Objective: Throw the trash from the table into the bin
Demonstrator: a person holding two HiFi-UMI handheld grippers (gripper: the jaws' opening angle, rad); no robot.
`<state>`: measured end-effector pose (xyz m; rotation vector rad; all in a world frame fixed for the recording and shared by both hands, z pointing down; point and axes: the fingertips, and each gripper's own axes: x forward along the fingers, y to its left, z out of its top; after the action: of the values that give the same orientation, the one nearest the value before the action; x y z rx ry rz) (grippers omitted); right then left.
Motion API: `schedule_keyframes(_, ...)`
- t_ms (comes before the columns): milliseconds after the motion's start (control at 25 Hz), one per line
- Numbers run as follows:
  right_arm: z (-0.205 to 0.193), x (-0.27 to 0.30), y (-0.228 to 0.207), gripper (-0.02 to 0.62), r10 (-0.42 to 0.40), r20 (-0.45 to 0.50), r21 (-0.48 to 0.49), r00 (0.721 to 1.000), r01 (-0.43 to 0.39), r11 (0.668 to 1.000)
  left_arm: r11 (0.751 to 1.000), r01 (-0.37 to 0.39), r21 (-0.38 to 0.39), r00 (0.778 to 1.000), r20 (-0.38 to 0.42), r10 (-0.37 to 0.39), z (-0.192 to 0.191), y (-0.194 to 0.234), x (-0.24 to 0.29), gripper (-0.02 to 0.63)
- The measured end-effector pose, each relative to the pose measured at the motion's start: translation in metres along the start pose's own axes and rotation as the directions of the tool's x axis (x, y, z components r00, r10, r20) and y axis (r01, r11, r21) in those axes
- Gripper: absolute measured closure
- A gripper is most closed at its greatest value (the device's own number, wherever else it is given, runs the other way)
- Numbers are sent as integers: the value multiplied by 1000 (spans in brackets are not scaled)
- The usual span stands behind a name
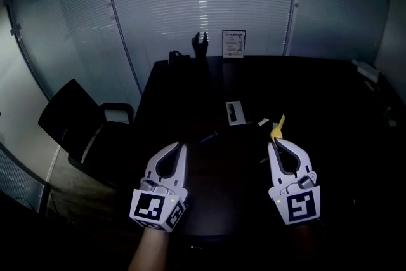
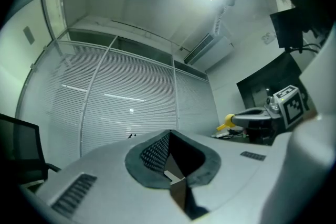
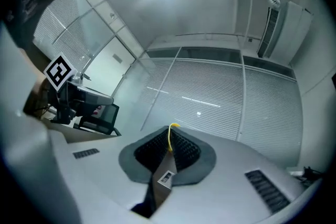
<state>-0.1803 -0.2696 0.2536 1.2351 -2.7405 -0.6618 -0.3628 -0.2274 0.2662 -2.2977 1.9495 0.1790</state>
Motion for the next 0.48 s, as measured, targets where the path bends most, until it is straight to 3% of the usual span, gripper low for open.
schedule_keyframes(480, -6, -95, -79, 580, -131, 20, 3, 991, 131, 991, 999, 53, 3, 999, 7, -53, 4, -102, 10, 606)
